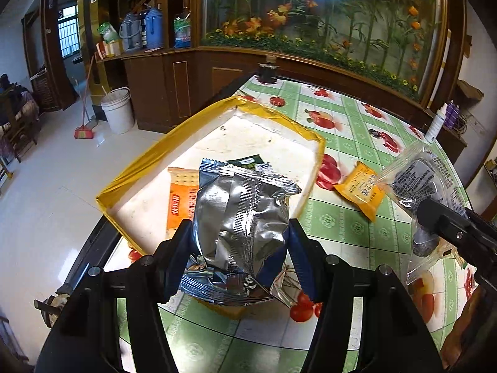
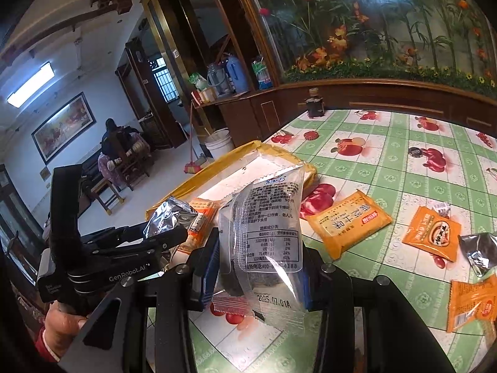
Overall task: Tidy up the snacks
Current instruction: 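Carry the foil bag and clear bag over the tray and release them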
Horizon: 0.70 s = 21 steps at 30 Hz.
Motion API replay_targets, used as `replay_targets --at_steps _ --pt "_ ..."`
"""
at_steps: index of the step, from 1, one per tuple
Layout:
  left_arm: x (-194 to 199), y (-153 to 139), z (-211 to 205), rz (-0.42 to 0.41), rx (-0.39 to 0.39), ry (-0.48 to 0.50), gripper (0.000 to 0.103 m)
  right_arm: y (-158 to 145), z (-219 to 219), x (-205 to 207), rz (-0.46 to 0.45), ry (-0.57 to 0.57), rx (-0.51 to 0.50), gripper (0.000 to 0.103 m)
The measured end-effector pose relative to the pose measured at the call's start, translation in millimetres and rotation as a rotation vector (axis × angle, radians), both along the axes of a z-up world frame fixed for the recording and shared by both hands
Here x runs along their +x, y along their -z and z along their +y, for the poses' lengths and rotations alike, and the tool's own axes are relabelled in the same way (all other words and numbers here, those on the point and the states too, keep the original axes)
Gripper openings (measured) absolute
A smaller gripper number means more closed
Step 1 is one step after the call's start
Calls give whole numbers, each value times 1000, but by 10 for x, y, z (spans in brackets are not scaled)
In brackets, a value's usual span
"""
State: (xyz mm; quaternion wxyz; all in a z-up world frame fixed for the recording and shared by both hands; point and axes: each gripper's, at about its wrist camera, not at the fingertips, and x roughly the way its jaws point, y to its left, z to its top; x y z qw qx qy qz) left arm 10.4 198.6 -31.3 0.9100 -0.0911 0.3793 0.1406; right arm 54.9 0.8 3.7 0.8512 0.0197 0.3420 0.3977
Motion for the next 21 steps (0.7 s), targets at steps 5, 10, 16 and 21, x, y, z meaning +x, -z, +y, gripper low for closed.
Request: replay_targets --at_steps 5,10,16,21 --pt "5 51 159 6 -2 -37 59 56 239 78 9 -31 -4 42" --pt "25 103 293 16 -9 -65 59 103 474 139 12 -64 -11 42" --pt "54 139 393 24 -19 -86 59 139 694 239 16 -86 -21 42" --pt "88 163 450 32 -24 -94 59 140 863 374 20 -89 -15 42"
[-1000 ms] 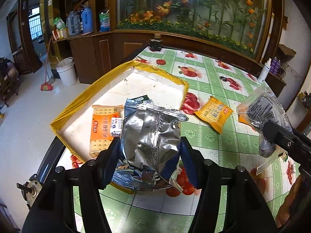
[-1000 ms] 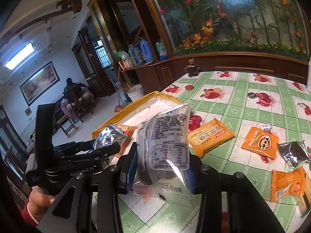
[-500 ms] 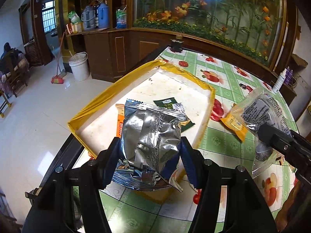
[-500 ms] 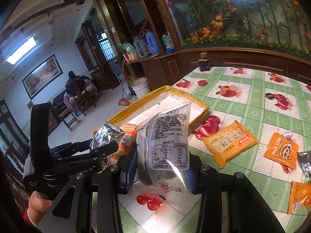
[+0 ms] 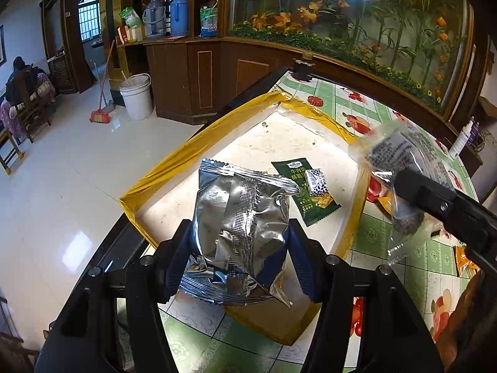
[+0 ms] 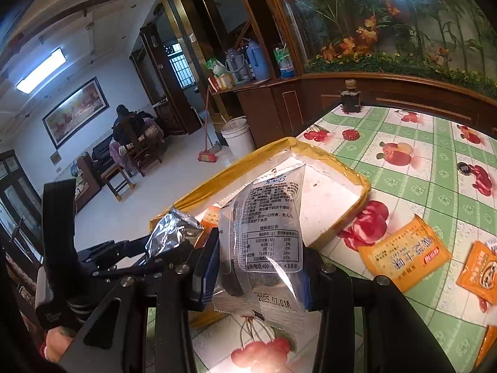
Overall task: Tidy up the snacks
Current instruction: 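Carry the foil bag and clear bag over the tray and release them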
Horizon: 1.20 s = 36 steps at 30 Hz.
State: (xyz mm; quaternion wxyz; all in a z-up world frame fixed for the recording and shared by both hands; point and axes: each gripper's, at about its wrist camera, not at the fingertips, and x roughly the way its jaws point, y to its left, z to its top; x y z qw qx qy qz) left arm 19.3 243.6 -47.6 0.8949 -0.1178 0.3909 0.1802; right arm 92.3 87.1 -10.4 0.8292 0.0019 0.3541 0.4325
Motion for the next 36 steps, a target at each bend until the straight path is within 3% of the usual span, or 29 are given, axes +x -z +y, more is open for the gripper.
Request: replay_targets --at_steps 31,36 --pt "228 62 23 40 34 -6 58 391 391 547 38 34 -70 42" --pt "240 49 47 47 16 -18 59 405 436 556 4 38 -95 52"
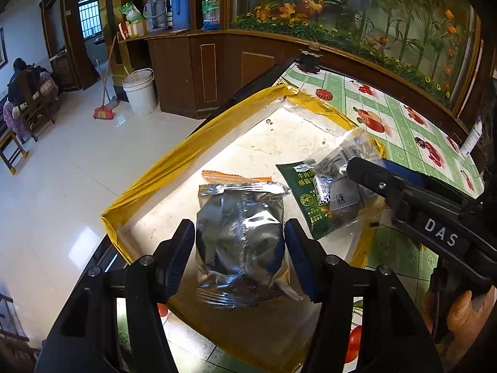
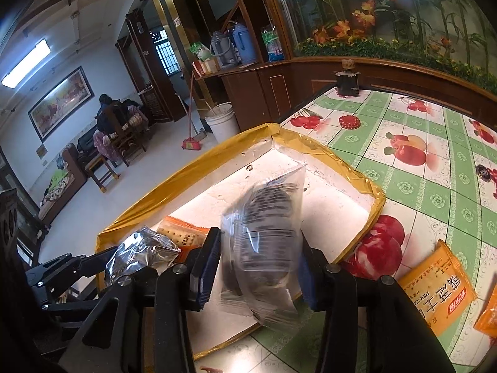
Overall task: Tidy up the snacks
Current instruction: 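Carry the foil bag and clear bag over the tray and release them, then grasp the yellow cheese biscuit pack with left tool while right tool grasps an orange pack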
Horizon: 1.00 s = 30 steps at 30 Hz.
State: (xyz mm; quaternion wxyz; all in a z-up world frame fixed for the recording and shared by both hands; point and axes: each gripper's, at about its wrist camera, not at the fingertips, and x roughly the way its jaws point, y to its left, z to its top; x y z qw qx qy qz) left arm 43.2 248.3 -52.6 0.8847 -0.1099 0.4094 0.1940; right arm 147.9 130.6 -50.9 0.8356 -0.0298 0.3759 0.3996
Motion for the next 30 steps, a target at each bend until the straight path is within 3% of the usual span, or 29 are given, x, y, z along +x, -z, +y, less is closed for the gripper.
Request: replay_targets --at_steps 9,13,30 --pt "-64 -117 -108 -29 22 9 65 -196 -342 -115 -31 39 39 55" --pt "-97 -172 -199 -43 25 19 73 -243 -561 -204 -48 66 33 55" --pt "16 -233 -887 -36 19 176 73 -198 -1947 -417 -37 290 21 60"
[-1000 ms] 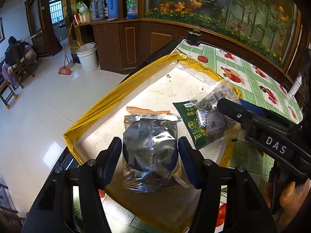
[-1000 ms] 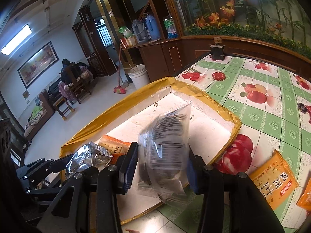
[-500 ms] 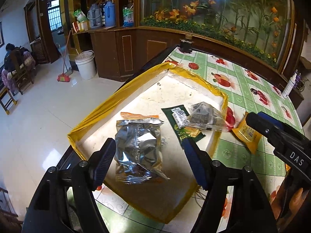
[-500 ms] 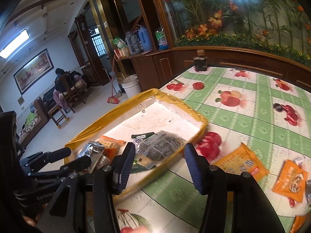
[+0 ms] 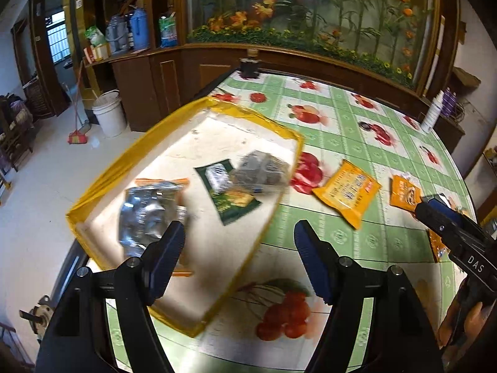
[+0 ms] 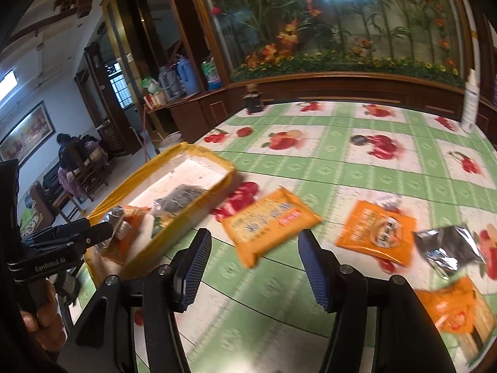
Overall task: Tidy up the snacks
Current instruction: 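Grasp the yellow cheese biscuit pack with left tool while right tool grasps an orange pack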
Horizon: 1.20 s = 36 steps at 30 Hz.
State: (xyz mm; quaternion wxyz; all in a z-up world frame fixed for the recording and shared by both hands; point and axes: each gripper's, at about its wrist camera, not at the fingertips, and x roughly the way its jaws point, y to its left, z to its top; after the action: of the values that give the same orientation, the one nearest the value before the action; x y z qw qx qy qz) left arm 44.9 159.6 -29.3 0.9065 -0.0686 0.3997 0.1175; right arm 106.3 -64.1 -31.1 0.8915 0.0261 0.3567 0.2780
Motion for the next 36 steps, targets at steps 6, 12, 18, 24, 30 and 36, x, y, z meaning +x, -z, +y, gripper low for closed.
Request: replay_targets --at_steps 6,12,18,24,30,36 --pt "152 62 -366 28 3 106 73 77 -394 -13 18 64 -1 60" --pt "420 120 -783 64 20 255 73 155 -679 -3 40 100 -11 64" --pt "764 196 -954 110 13 349 72 149 -748 164 25 63 -50 71" --pt "1062 313 -1043 159 18 389 72 129 -590 435 9 -38 -104 79" --pt "1216 385 -1113 177 43 414 72 235 -371 622 -7 -125 -217 82" --pt "1382 470 -1107 201 58 431 72 341 -274 869 7 -179 -324 85"
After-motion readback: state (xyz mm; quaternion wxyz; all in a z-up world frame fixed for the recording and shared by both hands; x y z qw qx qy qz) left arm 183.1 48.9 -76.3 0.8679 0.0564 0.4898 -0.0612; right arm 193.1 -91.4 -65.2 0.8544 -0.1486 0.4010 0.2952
